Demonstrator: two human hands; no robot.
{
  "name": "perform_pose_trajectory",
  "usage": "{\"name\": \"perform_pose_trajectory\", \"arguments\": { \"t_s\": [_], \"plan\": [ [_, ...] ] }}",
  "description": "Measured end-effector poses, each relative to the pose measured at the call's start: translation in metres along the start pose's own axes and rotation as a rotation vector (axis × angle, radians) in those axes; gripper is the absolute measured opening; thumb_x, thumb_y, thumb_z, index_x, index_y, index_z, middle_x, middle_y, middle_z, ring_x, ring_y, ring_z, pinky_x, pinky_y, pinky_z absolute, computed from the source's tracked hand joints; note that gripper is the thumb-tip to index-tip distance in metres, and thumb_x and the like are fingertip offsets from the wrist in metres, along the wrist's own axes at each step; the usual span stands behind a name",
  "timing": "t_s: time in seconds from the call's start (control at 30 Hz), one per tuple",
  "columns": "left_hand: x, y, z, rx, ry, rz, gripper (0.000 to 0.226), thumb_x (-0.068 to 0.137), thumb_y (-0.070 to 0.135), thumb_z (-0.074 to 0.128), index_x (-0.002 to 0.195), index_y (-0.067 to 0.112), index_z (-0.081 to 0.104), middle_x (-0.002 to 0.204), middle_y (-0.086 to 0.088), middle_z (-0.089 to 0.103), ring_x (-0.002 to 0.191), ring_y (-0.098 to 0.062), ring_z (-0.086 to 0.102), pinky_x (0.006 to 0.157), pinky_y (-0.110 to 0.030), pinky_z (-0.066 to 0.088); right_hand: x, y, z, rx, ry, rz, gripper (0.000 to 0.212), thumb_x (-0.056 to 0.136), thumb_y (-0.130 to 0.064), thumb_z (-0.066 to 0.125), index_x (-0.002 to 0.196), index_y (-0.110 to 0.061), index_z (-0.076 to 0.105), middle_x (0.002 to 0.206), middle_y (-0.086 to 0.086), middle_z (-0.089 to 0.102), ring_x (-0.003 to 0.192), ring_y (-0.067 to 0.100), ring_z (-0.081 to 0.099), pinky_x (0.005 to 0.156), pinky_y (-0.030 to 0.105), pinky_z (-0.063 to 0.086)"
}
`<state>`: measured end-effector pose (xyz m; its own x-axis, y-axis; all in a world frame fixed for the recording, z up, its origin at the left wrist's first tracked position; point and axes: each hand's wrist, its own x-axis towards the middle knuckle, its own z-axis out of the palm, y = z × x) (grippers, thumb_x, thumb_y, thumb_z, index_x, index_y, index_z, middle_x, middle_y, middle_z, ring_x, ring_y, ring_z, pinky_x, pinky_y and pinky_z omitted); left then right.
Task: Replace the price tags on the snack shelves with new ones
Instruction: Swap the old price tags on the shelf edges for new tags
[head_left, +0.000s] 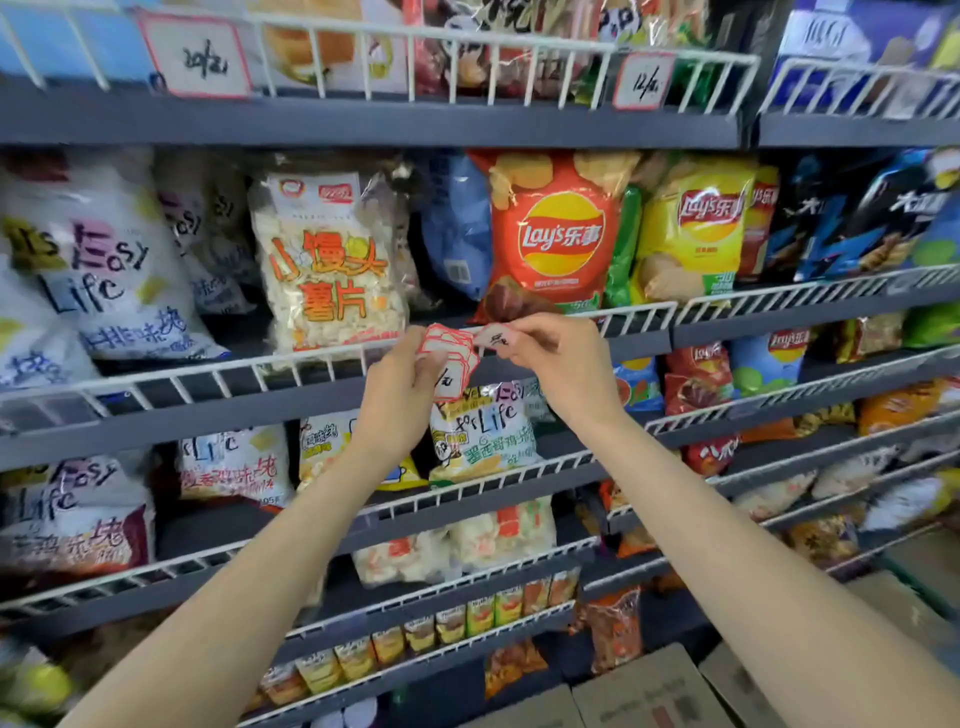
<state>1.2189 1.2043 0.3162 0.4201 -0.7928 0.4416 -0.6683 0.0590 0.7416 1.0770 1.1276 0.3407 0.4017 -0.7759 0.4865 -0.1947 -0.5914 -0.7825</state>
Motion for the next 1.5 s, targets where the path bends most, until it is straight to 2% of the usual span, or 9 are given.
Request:
{"name": "perform_pose_trajectory", "arguments": {
  "t_s": [0.07, 0.23, 0.4, 0.5, 0.87, 1.13, 1.27, 1.37, 1.5],
  "plan": [
    [-0.003, -0.009, -0.008, 0.001, -0.011, -0.016, 0.035, 0.100, 0.018, 0.040, 0.133, 0.005, 0.041, 0.062, 0.009, 0.040, 0.054, -0.003, 0.037, 0.049, -0.014, 0.033, -0.004, -0.005, 0.009, -0.009, 0.025, 0.001, 0.013, 0.089, -0.010, 0.060, 0.091, -0.011, 0.073, 0.077, -0.003, 0.070, 0.077, 0.010, 0.067, 0.081, 0.038, 0.054],
    [-0.003, -0.033, -0.040, 0.059, -0.101, 0.023, 0.037, 0.099, 0.011, 0.040, 0.137, 0.008, 0.040, 0.053, 0.004, 0.043, 0.044, -0.010, 0.039, 0.039, -0.017, 0.029, -0.006, -0.019, 0.036, -0.103, 0.120, -0.018, 0.011, 0.088, -0.011, 0.060, 0.090, -0.010, 0.071, 0.080, -0.005, 0.068, 0.078, 0.012, 0.064, 0.081, 0.034, 0.053],
    [-0.010, -0.058, -0.065, 0.084, -0.126, 0.081, 0.033, 0.098, 0.011, 0.041, 0.131, 0.006, 0.043, 0.051, 0.001, 0.044, 0.042, -0.014, 0.038, 0.039, -0.022, 0.028, -0.011, -0.033, 0.075, -0.184, 0.151, -0.040, 0.010, 0.088, -0.009, 0.061, 0.091, -0.008, 0.070, 0.084, -0.003, 0.068, 0.078, 0.005, 0.060, 0.075, 0.008, 0.044],
    [-0.015, -0.068, -0.070, 0.061, -0.125, 0.099, 0.034, 0.097, 0.008, 0.041, 0.131, 0.008, 0.042, 0.055, -0.002, 0.047, 0.044, -0.014, 0.040, 0.043, -0.027, 0.028, -0.014, -0.038, 0.087, -0.241, 0.187, -0.043, 0.011, 0.088, -0.008, 0.061, 0.091, -0.009, 0.071, 0.083, -0.007, 0.065, 0.076, 0.002, 0.057, 0.072, 0.001, 0.040],
    [-0.021, -0.071, -0.074, -0.032, -0.249, 0.210, 0.054, 0.096, 0.006, 0.043, 0.146, 0.012, 0.025, 0.050, 0.004, 0.042, 0.046, -0.008, 0.039, 0.051, -0.024, 0.029, -0.020, -0.050, 0.097, -0.397, 0.240, -0.002, 0.013, 0.089, -0.014, 0.060, 0.091, -0.010, 0.073, 0.079, -0.011, 0.064, 0.076, 0.003, 0.059, 0.071, 0.001, 0.039],
    [-0.021, -0.069, -0.074, -0.100, -0.202, 0.215, 0.051, 0.095, 0.005, 0.044, 0.144, 0.012, 0.032, 0.047, 0.005, 0.038, 0.045, -0.007, 0.043, 0.051, -0.022, 0.028, -0.022, -0.052, 0.095, -0.415, 0.260, 0.005, 0.016, 0.090, -0.016, 0.059, 0.097, -0.011, 0.073, 0.084, -0.008, 0.067, 0.079, 0.005, 0.061, 0.072, 0.008, 0.043],
    [-0.019, -0.072, -0.075, -0.129, -0.177, 0.208, 0.047, 0.094, 0.003, 0.043, 0.141, 0.010, 0.038, 0.054, 0.005, 0.049, 0.045, 0.002, 0.046, 0.048, -0.009, 0.035, -0.022, -0.055, 0.091, -0.414, 0.252, -0.004, 0.016, 0.090, -0.016, 0.059, 0.097, -0.012, 0.073, 0.085, -0.012, 0.065, 0.079, 0.003, 0.061, 0.073, 0.005, 0.042],
    [-0.020, -0.073, -0.075, -0.194, -0.151, 0.200, 0.044, 0.095, 0.006, 0.046, 0.139, 0.011, 0.043, 0.066, 0.004, 0.057, 0.047, 0.001, 0.044, 0.053, -0.011, 0.037, -0.022, -0.056, 0.093, -0.397, 0.233, -0.007, 0.016, 0.090, -0.015, 0.059, 0.097, -0.011, 0.073, 0.084, -0.012, 0.065, 0.080, 0.003, 0.061, 0.075, 0.006, 0.042],
    [-0.016, -0.076, -0.074, -0.295, -0.166, 0.148, 0.037, 0.096, 0.012, 0.049, 0.133, 0.010, 0.050, 0.100, -0.004, 0.068, 0.084, -0.014, 0.061, 0.069, -0.008, 0.042, -0.021, -0.057, 0.097, -0.403, 0.215, -0.032, 0.015, 0.089, -0.013, 0.060, 0.096, -0.010, 0.073, 0.086, -0.008, 0.067, 0.079, 0.004, 0.061, 0.075, 0.006, 0.043]
  ]
}}
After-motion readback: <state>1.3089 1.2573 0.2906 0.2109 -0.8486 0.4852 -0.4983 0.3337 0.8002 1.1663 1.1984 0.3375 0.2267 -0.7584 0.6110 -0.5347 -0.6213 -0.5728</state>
